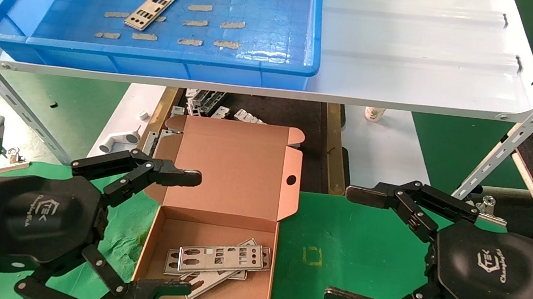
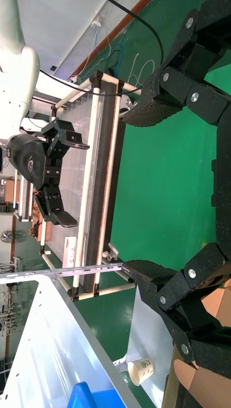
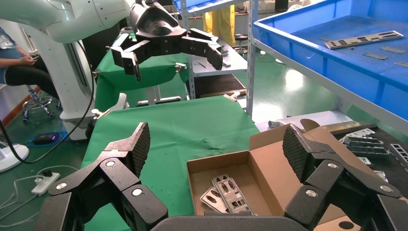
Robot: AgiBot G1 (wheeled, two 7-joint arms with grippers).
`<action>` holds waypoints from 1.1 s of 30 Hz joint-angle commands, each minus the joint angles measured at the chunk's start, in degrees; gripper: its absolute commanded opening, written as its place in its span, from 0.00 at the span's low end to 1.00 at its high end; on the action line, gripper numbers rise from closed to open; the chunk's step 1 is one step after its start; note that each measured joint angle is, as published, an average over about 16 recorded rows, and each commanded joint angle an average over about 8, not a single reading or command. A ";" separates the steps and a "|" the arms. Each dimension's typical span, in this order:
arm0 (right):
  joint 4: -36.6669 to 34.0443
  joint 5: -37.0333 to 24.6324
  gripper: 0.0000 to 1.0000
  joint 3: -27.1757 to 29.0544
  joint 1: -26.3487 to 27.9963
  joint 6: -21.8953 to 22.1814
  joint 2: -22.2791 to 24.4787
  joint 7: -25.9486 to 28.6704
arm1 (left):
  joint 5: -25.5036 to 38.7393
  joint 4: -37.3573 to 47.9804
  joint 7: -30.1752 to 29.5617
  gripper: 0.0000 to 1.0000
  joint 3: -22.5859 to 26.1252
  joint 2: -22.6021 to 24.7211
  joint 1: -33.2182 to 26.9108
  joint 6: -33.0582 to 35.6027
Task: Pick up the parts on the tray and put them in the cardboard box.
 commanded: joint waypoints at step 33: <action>-0.01 0.00 0.00 0.00 0.00 0.00 0.00 0.00 | 29.23 43.01 -0.52 1.00 10.52 21.10 -36.71 -31.34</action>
